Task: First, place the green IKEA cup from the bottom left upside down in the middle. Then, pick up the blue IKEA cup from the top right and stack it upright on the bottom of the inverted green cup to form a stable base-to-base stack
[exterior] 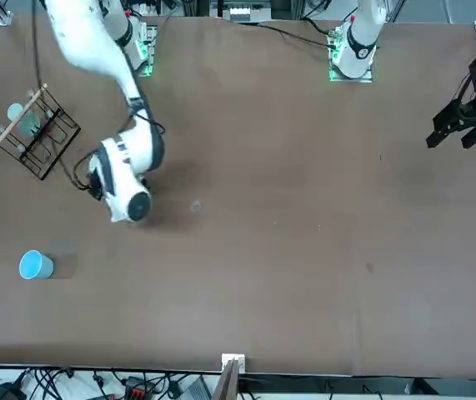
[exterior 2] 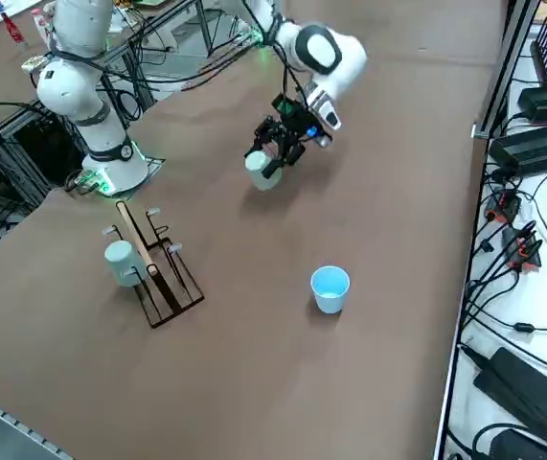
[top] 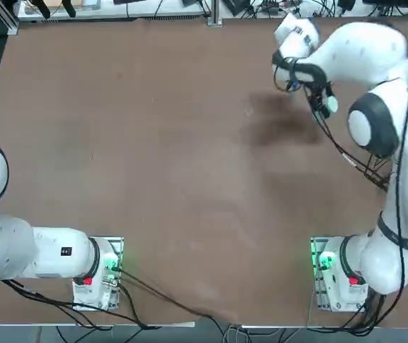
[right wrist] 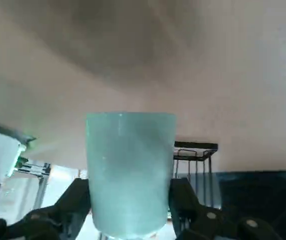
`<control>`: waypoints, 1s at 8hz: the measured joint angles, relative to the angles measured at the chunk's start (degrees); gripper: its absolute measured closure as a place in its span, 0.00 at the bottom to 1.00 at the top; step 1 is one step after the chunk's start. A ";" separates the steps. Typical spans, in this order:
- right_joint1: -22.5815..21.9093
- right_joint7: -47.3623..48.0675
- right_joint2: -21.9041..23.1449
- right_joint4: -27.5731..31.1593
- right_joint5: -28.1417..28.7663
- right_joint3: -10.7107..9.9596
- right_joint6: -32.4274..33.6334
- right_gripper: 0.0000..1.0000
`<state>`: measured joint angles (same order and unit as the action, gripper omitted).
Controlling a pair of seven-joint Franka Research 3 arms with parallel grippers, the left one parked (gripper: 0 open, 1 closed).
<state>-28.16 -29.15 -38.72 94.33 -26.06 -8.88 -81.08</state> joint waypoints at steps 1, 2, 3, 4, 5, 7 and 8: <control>-0.29 2.47 -2.02 -0.01 0.00 -0.02 0.00 0.14; -0.31 4.46 -3.56 -0.03 0.01 -0.08 0.00 0.14; -0.28 6.61 -4.63 -0.05 0.01 -0.20 -0.02 0.14; -0.22 8.06 -5.35 -0.06 0.01 -0.23 -0.05 0.14; -0.15 8.69 -5.90 -0.06 0.02 -0.25 -0.41 0.14; -0.06 9.06 -6.54 -0.21 0.02 -0.33 -1.79 0.11; -0.02 9.17 -6.76 -0.34 0.02 -0.38 -2.22 0.00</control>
<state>-28.17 -19.98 -45.48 93.99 -26.04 -9.27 -83.29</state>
